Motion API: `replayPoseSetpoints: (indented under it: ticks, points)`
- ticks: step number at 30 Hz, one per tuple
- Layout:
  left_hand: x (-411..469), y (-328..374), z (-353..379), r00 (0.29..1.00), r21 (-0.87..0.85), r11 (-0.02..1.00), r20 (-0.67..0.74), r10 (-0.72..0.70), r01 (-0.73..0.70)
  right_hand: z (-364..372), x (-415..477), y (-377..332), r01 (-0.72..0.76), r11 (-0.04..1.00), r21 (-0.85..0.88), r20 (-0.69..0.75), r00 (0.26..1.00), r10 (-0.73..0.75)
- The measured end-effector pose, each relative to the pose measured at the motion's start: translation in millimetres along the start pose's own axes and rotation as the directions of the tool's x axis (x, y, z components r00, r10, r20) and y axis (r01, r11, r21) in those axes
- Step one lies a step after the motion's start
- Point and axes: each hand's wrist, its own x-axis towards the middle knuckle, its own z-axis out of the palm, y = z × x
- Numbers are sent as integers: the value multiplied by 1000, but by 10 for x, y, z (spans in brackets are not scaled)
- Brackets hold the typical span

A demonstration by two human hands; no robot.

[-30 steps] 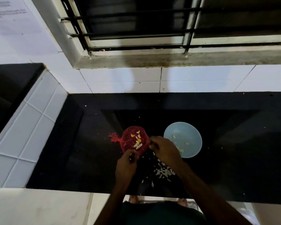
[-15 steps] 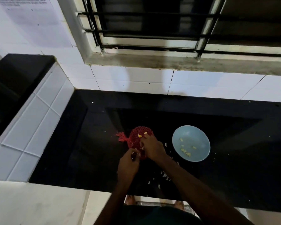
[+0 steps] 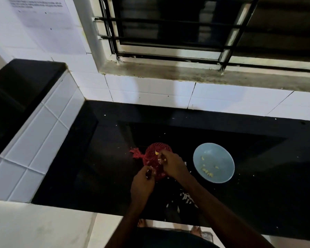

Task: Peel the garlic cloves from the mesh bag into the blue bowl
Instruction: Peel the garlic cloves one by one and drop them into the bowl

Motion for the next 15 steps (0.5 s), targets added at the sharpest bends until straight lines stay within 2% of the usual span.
replayPoseSetpoints:
  ticks: [3, 5, 9, 15]
  points:
    - [-10, -10, 26, 1000, -24, 1000, 14, 1, 0, -78, -72, -5, -12, 995, 94, 10, 1000, 11]
    - [-7, -9, 45, 1000, -72, 997, 4, 17, -17, -122, -130, -18, -33, 971, 235, -8, 999, 36]
    - [-16, 99, 53, 992, -199, 972, -23, 121, -123, -214, -324, -4, -63, 830, 555, -9, 997, 81]
    - [-113, 288, 185, 966, -214, 944, -4, 257, -252, -400, -648, 189, -71, 705, 705, -64, 984, 164]
